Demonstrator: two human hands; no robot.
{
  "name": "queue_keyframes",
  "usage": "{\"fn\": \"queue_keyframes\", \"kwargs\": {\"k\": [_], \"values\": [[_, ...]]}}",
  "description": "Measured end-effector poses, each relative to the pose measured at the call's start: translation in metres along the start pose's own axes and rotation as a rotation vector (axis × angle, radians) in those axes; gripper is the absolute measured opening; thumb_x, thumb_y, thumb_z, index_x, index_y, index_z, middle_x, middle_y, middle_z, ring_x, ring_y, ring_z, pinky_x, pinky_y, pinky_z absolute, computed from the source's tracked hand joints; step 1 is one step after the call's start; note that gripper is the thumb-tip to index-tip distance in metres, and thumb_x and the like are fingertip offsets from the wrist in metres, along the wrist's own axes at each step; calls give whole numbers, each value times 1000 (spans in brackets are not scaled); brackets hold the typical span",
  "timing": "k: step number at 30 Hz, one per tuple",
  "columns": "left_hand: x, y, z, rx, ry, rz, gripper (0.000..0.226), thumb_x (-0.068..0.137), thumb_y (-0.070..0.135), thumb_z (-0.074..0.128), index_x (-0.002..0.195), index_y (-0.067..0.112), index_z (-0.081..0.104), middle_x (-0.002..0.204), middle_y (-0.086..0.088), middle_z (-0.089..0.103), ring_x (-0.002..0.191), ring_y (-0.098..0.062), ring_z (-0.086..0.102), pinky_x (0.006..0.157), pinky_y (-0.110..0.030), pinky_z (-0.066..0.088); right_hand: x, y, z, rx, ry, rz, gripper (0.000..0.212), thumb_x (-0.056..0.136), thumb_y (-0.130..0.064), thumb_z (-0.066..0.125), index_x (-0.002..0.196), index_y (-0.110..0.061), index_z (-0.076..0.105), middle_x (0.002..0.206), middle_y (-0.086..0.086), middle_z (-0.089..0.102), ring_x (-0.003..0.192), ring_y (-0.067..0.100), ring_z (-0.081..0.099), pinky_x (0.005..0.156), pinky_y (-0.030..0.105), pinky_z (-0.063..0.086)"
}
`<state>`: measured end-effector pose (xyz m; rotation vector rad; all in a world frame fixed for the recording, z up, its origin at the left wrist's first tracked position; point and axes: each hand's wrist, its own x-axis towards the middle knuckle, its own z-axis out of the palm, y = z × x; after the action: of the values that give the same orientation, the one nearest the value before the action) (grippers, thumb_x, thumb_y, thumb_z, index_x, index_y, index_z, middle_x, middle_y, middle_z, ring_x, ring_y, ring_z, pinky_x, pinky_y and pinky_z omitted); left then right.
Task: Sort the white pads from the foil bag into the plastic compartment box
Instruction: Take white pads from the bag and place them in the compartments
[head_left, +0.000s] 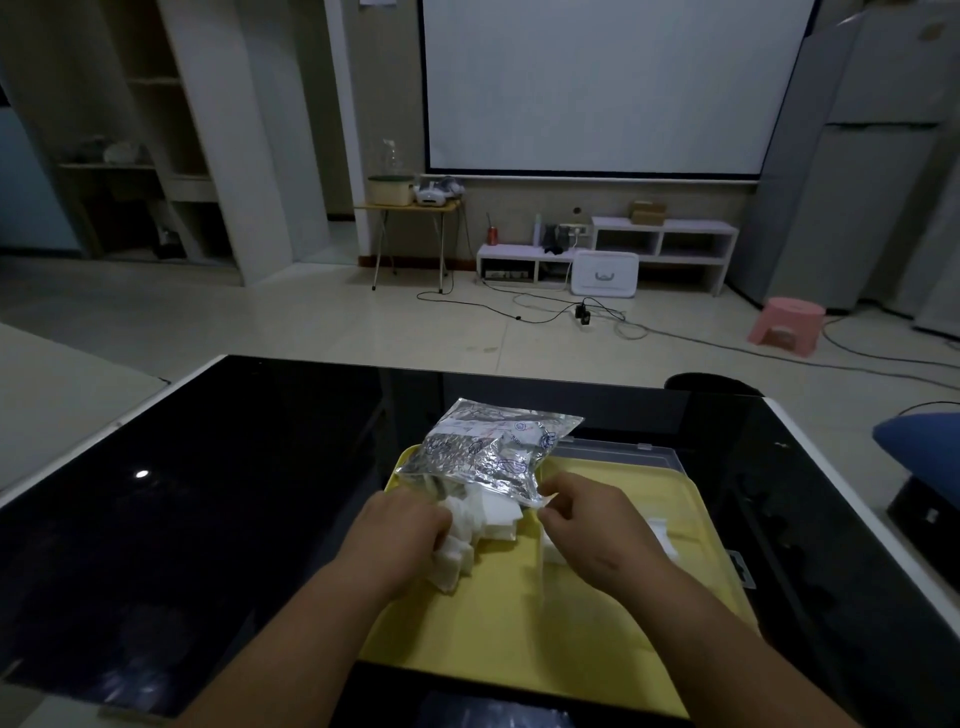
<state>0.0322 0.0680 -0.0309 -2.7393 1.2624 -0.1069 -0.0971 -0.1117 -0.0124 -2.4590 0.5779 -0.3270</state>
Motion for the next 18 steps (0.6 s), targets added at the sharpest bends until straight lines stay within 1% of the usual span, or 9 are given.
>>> {"fn": "queue_keyframes", "kwargs": {"k": [4,8,10,12,14,15,16,18], "values": [[0,0,-1,-43,-21,20,16,84,27,56,97,24,63,100,0,64,98,-24,58,86,-34,45,0,1,1,-14,-3,-5,31,93,-30,53,124,-27,61,103,-5,69,91,15,61,80,31,50],[2,-3,0,-83,-63,27,27,85,32,51,107,31,65,105,2,66,103,-22,58,88,-32,43,1,1,2,-15,-3,-3,31,93,-30,54,123,-26,60,103,-4,69,93,16,62,82,33,51],[2,-5,1,-86,-89,30,27,82,31,51,103,32,69,102,2,67,101,-22,58,85,-33,44,1,1,2,-19,-2,-4,30,94,-30,54,123,-26,61,103,-4,69,94,16,62,83,33,51],[2,-5,0,-133,-110,27,22,81,30,53,94,29,70,96,2,66,95,-20,57,77,-31,42,1,0,2,-22,-3,-6,30,94,-30,54,122,-26,61,104,-4,69,95,16,62,83,33,51],[2,-5,-5,-232,-104,12,13,79,27,52,81,28,65,85,3,62,88,-20,57,70,-29,40,0,-1,1,-18,-4,-1,29,94,-30,54,121,-26,62,102,-5,69,94,16,62,84,34,51],[3,-6,-6,-287,-97,-1,10,77,23,51,73,26,59,79,4,59,84,-21,57,66,-28,40,0,-1,1,-13,-7,4,28,94,-30,54,121,-26,62,101,-6,68,93,15,62,83,34,52],[4,-6,-8,-355,-95,-14,9,75,19,50,69,23,56,76,3,58,81,-23,58,62,-29,39,0,0,0,-5,-9,8,28,94,-30,54,120,-27,62,98,-7,67,92,14,62,83,33,52],[8,-6,-12,-534,-87,-34,8,76,14,53,72,17,60,77,-4,62,77,-25,61,61,-31,41,-1,1,0,21,-14,20,27,94,-30,55,119,-27,63,94,-10,64,89,12,61,80,32,52]]}}
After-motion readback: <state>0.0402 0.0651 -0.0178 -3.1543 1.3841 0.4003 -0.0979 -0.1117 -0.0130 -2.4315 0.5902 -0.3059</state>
